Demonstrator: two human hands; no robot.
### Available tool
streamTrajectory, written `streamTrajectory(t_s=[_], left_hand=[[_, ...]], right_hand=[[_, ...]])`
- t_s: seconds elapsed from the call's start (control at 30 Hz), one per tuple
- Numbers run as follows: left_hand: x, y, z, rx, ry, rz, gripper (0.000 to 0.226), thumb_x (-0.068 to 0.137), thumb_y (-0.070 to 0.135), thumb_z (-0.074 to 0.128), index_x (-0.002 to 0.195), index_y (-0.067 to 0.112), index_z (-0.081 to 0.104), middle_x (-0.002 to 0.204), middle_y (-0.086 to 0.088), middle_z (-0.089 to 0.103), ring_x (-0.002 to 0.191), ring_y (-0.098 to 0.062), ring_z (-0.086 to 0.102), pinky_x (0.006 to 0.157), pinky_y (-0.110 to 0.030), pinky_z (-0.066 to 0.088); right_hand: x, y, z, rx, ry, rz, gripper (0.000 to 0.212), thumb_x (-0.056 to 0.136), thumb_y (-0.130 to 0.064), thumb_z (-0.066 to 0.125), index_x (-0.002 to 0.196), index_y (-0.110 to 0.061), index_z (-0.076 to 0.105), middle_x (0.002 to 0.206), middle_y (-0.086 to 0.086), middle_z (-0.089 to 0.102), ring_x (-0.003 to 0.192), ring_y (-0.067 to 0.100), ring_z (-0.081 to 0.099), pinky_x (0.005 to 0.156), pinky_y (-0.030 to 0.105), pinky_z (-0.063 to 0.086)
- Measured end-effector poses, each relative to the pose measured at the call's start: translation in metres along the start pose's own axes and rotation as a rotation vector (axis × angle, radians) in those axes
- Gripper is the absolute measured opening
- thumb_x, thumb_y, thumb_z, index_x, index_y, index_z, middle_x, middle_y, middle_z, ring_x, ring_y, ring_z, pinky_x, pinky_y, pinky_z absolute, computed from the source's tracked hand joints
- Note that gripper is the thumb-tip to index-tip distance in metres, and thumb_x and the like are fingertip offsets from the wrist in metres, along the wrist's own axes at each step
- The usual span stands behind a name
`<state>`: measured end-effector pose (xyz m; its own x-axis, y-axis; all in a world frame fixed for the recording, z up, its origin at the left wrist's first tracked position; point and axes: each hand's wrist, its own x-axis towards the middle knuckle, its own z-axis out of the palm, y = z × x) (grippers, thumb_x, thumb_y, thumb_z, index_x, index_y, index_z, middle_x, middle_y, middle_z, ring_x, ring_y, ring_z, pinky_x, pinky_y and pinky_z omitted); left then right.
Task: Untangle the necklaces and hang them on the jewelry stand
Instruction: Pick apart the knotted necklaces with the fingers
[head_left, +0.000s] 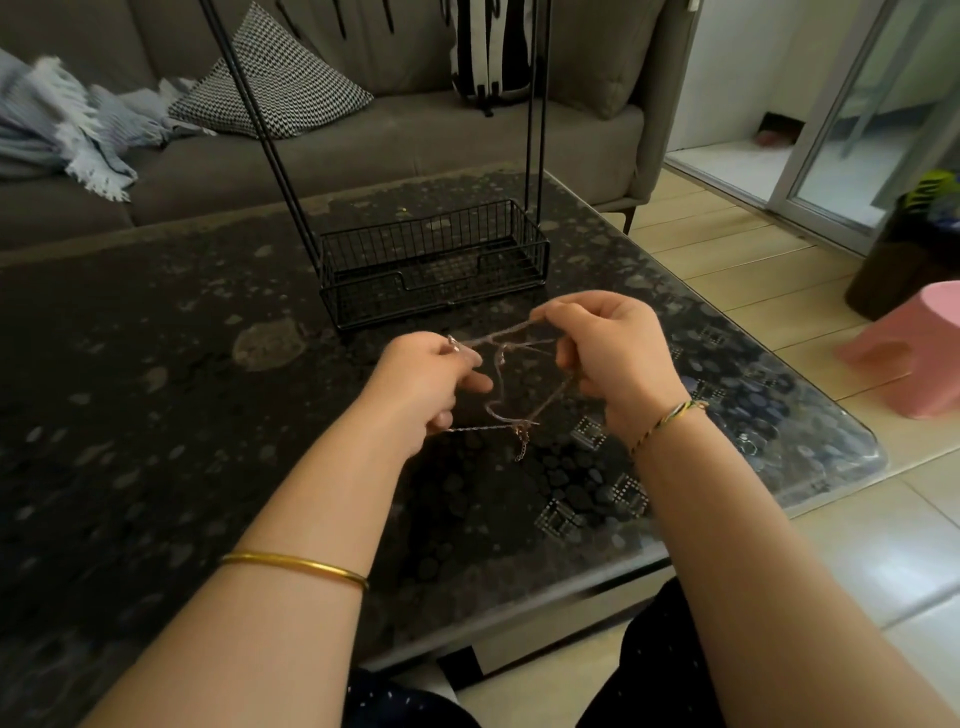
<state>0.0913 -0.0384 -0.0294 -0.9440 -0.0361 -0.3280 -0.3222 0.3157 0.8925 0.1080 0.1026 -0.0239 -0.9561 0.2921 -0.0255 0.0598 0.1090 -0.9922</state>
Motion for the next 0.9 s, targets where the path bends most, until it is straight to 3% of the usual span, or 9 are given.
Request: streamTrajectory(t_s=[0.23,0.3,0.37,0.4,0.47,0.53,0.67,0.8,0.9], left_hand=[[-0.002,0.007,-0.004,-0.277,0.078,0.050,0.011,0.098,0.013,0.052,0.104,0.013,0.061,0.087,-0.004,0.069,0.045,-0.004,0.036,0.037,-0.014,0.031],[-0.004,0.009,-0.004,-0.307,0.073,0.069,0.012,0.098,0.011,0.051,0.101,0.014,0.062,0.086,-0.004,0.070,0.045,-0.004,0.042,0.037,-0.015,0.033],[-0.005,0.011,-0.005,-0.318,0.072,0.082,0.012,0.098,0.011,0.051,0.097,0.015,0.063,0.085,-0.003,0.071,0.049,-0.005,0.053,0.038,-0.014,0.034],[-0.006,0.013,-0.005,-0.326,0.068,0.085,0.013,0.098,0.010,0.051,0.096,0.016,0.063,0.084,-0.003,0.072,0.051,-0.005,0.057,0.038,-0.014,0.034],[-0.008,0.015,-0.006,-0.333,0.063,0.085,0.012,0.097,0.011,0.052,0.097,0.015,0.064,0.082,-0.003,0.072,0.054,-0.006,0.061,0.038,-0.014,0.035],[-0.010,0.016,-0.007,-0.343,0.060,0.074,0.014,0.097,0.010,0.052,0.097,0.014,0.065,0.081,-0.003,0.072,0.055,-0.007,0.061,0.038,-0.015,0.034],[-0.011,0.017,-0.008,-0.355,0.032,0.069,0.015,0.098,0.013,0.049,0.099,0.014,0.064,0.086,-0.006,0.073,0.054,-0.008,0.061,0.037,-0.015,0.033],[-0.013,0.017,-0.008,-0.317,0.007,0.094,0.014,0.098,0.016,0.050,0.101,0.016,0.063,0.080,-0.003,0.070,0.056,-0.008,0.061,0.038,-0.015,0.034],[-0.013,0.017,-0.008,-0.296,0.007,0.106,0.012,0.097,0.018,0.053,0.103,0.017,0.064,0.078,-0.002,0.068,0.057,-0.007,0.059,0.039,-0.015,0.033]], right_hand=[[0.003,0.005,0.000,-0.096,-0.032,0.181,0.009,0.086,-0.011,0.060,0.084,-0.007,0.067,0.056,0.005,0.048,0.036,0.009,0.038,0.034,0.018,0.032],[0.005,0.006,0.002,-0.158,-0.049,0.192,0.011,0.087,-0.010,0.057,0.083,-0.006,0.066,0.064,0.008,0.054,0.048,0.015,0.048,0.042,0.024,0.046],[0.007,0.008,0.003,-0.305,-0.049,0.132,0.014,0.086,-0.012,0.056,0.082,-0.005,0.068,0.067,0.007,0.059,0.063,0.020,0.056,0.064,0.036,0.055],[0.007,0.008,0.002,-0.383,-0.047,0.092,0.015,0.086,-0.014,0.057,0.084,-0.005,0.069,0.068,0.005,0.060,0.067,0.020,0.057,0.071,0.038,0.054],[0.006,0.007,0.002,-0.458,-0.050,0.044,0.016,0.088,-0.016,0.057,0.088,-0.007,0.070,0.068,0.001,0.058,0.066,0.013,0.053,0.067,0.031,0.047],[0.004,0.005,0.003,-0.340,-0.049,0.063,0.014,0.088,-0.015,0.057,0.087,-0.007,0.068,0.070,0.002,0.059,0.066,0.014,0.053,0.063,0.027,0.045],[0.001,-0.004,0.006,0.158,-0.106,0.202,0.014,0.089,-0.009,0.050,0.080,-0.009,0.060,0.080,0.008,0.065,0.076,0.020,0.061,0.080,0.035,0.049],[-0.002,-0.006,0.008,0.297,-0.219,0.206,0.007,0.090,-0.005,0.051,0.087,-0.007,0.056,0.068,0.006,0.059,0.055,0.015,0.053,0.064,0.032,0.052],[-0.002,-0.002,0.009,0.021,-0.190,0.064,0.005,0.086,-0.009,0.060,0.084,-0.011,0.064,0.069,-0.001,0.058,0.054,0.007,0.049,0.052,0.021,0.044]])
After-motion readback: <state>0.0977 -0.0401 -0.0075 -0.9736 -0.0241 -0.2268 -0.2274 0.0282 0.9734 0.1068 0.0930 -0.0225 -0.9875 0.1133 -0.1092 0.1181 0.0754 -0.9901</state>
